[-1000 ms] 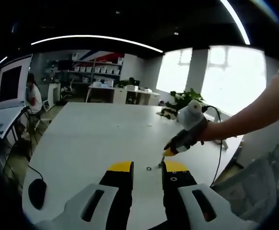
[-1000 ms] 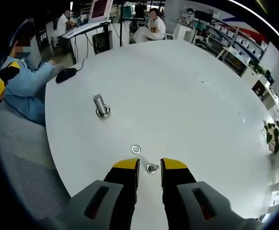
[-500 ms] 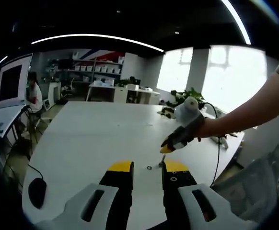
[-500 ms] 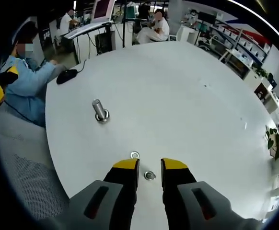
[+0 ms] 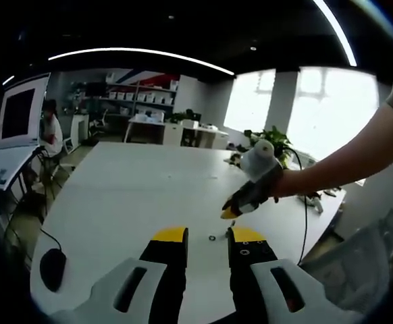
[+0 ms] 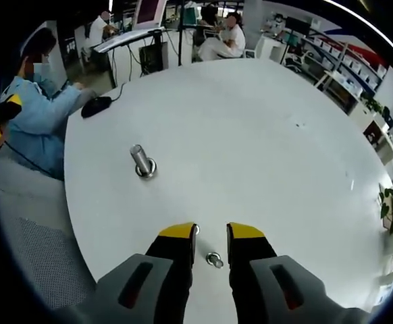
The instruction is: Place the washer onto the threaded stud by aligning its center hole with the stud, sliding it down to the base, and recovering from edge contact or off-axis alignment until the washer reaches the visible bottom stop.
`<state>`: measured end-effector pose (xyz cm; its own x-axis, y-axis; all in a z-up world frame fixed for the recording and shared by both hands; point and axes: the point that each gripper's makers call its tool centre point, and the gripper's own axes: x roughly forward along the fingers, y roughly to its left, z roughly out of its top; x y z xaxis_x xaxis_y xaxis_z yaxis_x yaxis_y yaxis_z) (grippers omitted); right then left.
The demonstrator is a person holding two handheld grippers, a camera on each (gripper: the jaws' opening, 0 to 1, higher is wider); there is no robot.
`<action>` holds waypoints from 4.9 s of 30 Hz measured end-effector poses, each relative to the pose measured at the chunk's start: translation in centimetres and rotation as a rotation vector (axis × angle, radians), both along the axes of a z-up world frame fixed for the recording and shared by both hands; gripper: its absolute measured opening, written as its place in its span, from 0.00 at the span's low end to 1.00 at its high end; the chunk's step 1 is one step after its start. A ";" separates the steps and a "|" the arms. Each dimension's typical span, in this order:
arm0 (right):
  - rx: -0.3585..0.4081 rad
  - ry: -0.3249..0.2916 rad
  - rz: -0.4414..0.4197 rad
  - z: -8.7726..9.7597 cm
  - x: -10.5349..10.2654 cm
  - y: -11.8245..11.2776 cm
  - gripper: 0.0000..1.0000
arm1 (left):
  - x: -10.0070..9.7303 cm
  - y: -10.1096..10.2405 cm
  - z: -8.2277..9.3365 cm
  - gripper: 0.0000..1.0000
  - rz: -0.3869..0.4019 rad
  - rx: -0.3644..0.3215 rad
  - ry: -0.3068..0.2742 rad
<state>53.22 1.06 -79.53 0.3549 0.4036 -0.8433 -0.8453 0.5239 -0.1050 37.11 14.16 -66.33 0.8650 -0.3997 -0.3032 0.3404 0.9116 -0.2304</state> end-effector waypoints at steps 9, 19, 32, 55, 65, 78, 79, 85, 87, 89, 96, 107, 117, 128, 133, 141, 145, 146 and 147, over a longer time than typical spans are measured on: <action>-0.009 0.022 0.003 -0.7 0.2 0.2 0.21 | -0.1 0.2 0.2 0.21 0.006 0.019 -0.014; -0.041 0.021 0.025 -1.4 0.0 -0.2 0.21 | -0.1 0.1 0.2 0.21 0.006 0.029 -0.018; -0.060 0.019 0.047 -1.8 0.1 -0.5 0.21 | 0.0 0.3 0.4 0.22 0.015 0.031 -0.028; -0.080 0.023 0.092 -3.1 0.6 0.2 0.21 | 0.0 0.6 0.1 0.21 0.027 0.035 -0.013; -0.078 0.029 0.091 -3.5 0.6 -0.1 0.21 | 0.0 0.4 -0.1 0.21 0.022 0.040 -0.004; -0.074 0.074 0.110 -5.1 -0.4 1.1 0.23 | -0.1 0.5 -0.5 0.21 0.022 0.048 0.007; -0.077 0.078 0.115 -5.3 -0.6 1.3 0.23 | -0.1 0.4 -0.5 0.21 0.019 0.050 0.010; -0.081 0.091 0.109 -6.0 -0.7 1.5 0.23 | -0.1 0.4 -0.6 0.21 0.019 0.053 0.013; -0.087 0.096 0.103 -6.3 -0.9 1.3 0.23 | -0.1 0.4 -0.5 0.21 0.020 0.052 0.012; -0.091 0.108 0.092 -6.7 -1.0 1.0 0.23 | -0.1 0.4 -0.6 0.21 0.019 0.053 0.012; -0.099 0.120 0.081 -7.3 -1.2 0.7 0.23 | 0.0 0.5 -0.6 0.21 0.020 0.054 0.012; -0.096 0.129 0.068 -7.7 -1.2 0.8 0.23 | -0.1 0.4 -0.7 0.21 0.017 0.058 0.017; -0.105 0.133 0.073 -8.1 -1.6 0.7 0.23 | -0.1 0.4 -0.8 0.21 0.020 0.060 0.019; -0.096 0.134 0.084 -7.9 -1.7 0.7 0.23 | -0.1 0.4 -0.7 0.21 0.021 0.059 0.017; -0.102 0.139 0.083 -8.1 -1.7 0.7 0.23 | -0.1 0.5 -0.7 0.21 0.025 0.059 0.017; -0.087 0.143 0.080 -8.2 -1.7 1.0 0.21 | -0.1 0.5 -0.8 0.21 0.025 0.061 0.019; -0.079 0.152 0.074 -8.2 -1.7 1.0 0.21 | -0.1 0.5 -0.8 0.21 0.023 0.060 0.020; -0.077 0.153 0.074 -8.2 -1.7 1.0 0.21 | -0.1 0.5 -0.8 0.21 0.023 0.060 0.020; -0.076 0.153 0.074 -8.2 -1.7 1.0 0.21 | -0.1 0.5 -0.8 0.21 0.022 0.062 0.020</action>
